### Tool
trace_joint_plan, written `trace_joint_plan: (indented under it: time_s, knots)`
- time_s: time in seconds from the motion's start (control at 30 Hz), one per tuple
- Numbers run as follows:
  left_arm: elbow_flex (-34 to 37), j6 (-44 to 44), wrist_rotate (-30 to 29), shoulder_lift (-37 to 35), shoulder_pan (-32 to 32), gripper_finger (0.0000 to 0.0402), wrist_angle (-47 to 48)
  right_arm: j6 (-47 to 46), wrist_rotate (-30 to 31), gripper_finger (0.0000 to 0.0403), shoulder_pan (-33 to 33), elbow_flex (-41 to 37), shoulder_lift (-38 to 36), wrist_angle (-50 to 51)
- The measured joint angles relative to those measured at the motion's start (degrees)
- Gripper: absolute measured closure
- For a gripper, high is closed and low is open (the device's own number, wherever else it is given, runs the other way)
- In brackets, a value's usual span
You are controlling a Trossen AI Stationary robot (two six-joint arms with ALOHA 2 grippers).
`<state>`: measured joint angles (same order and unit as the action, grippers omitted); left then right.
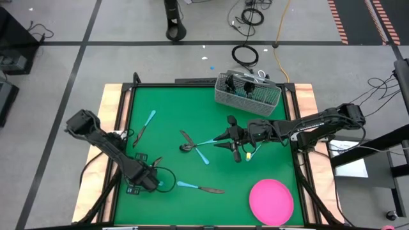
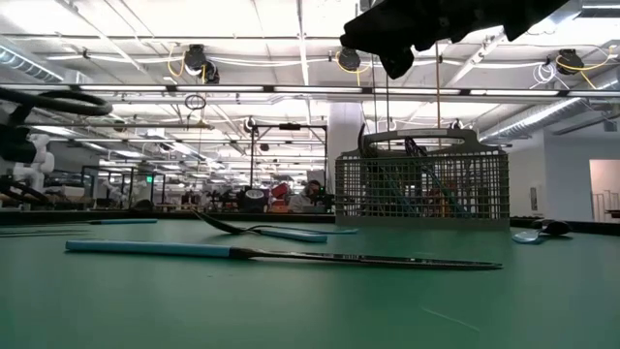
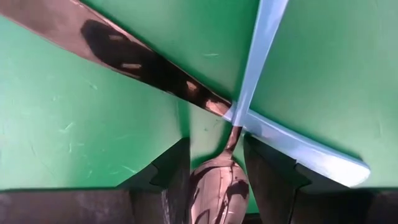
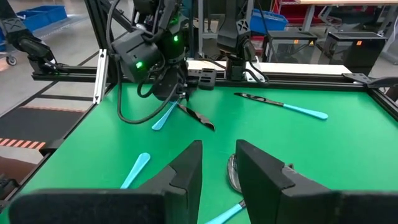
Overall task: Sort silverware
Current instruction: Put the blue spoon into the silverware basket
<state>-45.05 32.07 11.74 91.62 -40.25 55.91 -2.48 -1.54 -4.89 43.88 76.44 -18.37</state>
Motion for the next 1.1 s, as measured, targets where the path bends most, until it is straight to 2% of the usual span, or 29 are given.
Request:
trace_joint_plan:
  time_s: [0.1, 0.2, 0.5, 0.57, 0.8, 1.1]
  knots:
    - [-0.2, -1.1, 1.0, 1.0, 0.1, 0.0252, 0.1, 0.0, 0.0, 0.0316, 0.0, 0.0, 0.0, 0.0]
    - [-0.2, -1.2, 1.3, 1.5, 0.1, 0.0271, 0.1, 0.2, 0.0, 0.0316, 0.0, 0.0, 0.0, 0.0]
    - [-0.1, -1.1, 1.8, 1.6, 0.0, 0.0378, 0.2, 0.2, 0.0, 0.0316, 0.0, 0.0, 0.0, 0.0]
    - [-0.1, -1.1, 1.8, 1.6, 0.0, 0.0391, 0.5, 0.2, 0.0, 0.0316, 0.0, 0.0, 0.0, 0.0]
    - [-1.5, -0.9, 0.8, 0.2, 0.8, 0.0387, 2.2, 0.1, 0.0, 0.0316, 0.0, 0.0, 0.0, -0.1]
    - [-6.7, -0.9, -4.9, -7.6, 6.1, 0.0386, 5.7, 0.0, 0.0, 0.0316, 0.0, 0.0, 0.0, -0.3]
